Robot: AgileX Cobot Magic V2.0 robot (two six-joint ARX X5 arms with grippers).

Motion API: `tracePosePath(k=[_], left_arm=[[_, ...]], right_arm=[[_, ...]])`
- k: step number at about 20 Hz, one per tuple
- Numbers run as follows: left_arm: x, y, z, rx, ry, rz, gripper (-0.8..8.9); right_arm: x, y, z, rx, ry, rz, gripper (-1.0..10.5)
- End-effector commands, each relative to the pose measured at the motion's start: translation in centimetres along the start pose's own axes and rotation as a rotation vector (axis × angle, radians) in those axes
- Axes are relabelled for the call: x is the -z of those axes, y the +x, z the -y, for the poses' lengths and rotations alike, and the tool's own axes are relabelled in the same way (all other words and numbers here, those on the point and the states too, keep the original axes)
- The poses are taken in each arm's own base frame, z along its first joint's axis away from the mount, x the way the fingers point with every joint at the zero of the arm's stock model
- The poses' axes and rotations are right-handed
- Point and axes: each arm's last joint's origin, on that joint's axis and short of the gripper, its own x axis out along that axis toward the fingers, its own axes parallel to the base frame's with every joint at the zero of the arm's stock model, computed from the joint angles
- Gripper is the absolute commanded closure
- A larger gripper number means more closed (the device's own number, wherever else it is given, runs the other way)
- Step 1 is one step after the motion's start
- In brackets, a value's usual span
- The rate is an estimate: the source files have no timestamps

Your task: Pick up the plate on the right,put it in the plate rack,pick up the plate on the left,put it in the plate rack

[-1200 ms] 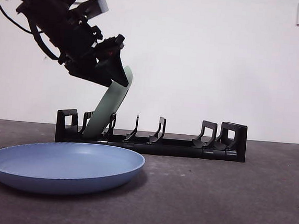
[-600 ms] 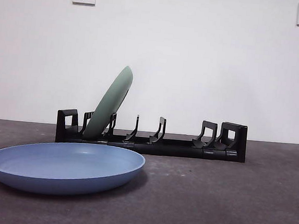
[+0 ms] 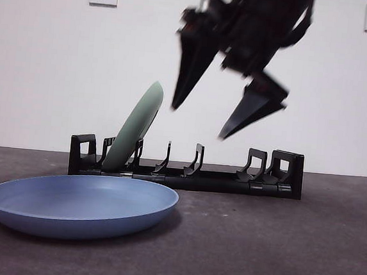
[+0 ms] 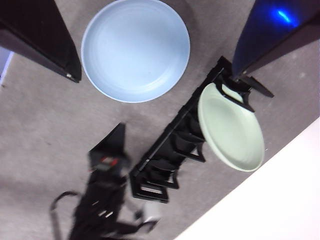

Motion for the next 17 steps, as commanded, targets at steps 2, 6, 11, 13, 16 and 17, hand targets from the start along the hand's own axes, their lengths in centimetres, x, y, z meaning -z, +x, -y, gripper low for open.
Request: tracePosePath(k=[2,6,11,13,16,17], left_arm=[[0.4,-0.2,0.6,0.024,0.072,-0.039,3.05],[0.8,-0.1,1.1,0.019,0.122,-0.124,3.05],[0.9,0.2,1.4,0.014,0.174,-0.172,3.06],[0.8,0.6,1.4,0.014,0.194,-0.191,3.06],[0.6,1.3,1.5,0.023,0.218,-0.219,3.06],[0.6,1.6,1.5,0.030,0.231,-0.228,3.06]], right_arm=[[0.0,3.9,-0.5,0.001,0.018,-0.051,5.1],[0.4,7.0,-0.4,0.051,0.018,-0.116,5.1],[0.7,8.5,0.1,0.059,0.033,-0.147,5.8],[0.7,8.8,0.2,0.059,0.039,-0.148,7.1],[0.6,9.0,0.2,0.057,0.048,-0.143,8.2],[0.6,9.1,0.2,0.057,0.050,-0.143,8.4]])
